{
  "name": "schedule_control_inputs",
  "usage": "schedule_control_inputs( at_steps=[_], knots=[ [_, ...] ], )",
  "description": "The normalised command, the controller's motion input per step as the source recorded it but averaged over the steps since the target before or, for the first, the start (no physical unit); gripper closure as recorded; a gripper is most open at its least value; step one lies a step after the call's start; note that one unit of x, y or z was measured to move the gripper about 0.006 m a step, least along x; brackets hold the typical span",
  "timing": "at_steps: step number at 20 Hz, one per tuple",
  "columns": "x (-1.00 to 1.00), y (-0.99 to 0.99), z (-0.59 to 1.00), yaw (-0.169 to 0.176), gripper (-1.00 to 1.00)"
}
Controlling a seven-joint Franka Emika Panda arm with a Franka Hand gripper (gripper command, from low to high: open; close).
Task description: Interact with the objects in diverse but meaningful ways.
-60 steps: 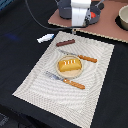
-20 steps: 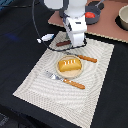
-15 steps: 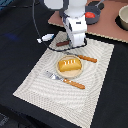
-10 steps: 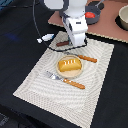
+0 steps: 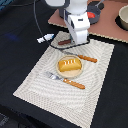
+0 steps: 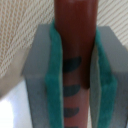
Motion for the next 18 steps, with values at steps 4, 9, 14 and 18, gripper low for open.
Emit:
schedule_control_inputs(
  at_steps=[4, 9, 14, 18],
  knots=[
    [0.77, 0.37, 0.97, 0.000, 1.00],
    [0.75, 0.39, 0.79, 0.000, 1.00],
    [0.67, 0.49, 0.68, 0.000, 1.00],
    [0.41, 0.67, 0.54, 0.000, 1.00]
  ],
)
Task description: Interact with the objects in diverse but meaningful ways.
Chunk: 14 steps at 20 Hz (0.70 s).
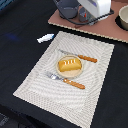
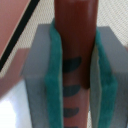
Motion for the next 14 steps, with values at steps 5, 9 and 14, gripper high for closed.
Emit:
schedule_control_inputs(
  at_steps=[5, 9, 14],
  knots=[
    [0.07, 0.75, 0.48, 0.000, 1.00],
    [0.05, 0.80, 0.45, 0.000, 1.00],
    [0.10, 0.79, 0.41, 0.000, 1.00]
  ],
)
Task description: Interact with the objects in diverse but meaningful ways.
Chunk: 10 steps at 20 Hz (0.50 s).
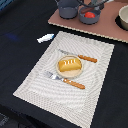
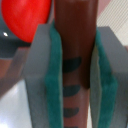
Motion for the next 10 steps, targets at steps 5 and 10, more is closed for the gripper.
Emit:
schedule_control_inputs(
  at_steps=[5, 10],
  knots=[
    [0.31, 0.63, 0.38, 0.000, 1.00],
    [0.54, 0.43, 0.36, -0.005, 1.00]
  ],
)
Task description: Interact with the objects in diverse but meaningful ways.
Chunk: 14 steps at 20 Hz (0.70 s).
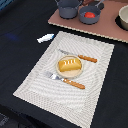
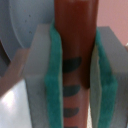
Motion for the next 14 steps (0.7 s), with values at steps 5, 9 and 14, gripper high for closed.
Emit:
schedule_control_inputs(
  at_steps=[5, 9, 14],
  knots=[
    [0.50, 0.28, 0.13, -0.006, 1.00],
    [0.36, 0.39, 0.00, 0.000, 1.00],
    [0.31, 0.42, 0.00, 0.000, 1.00]
  ],
)
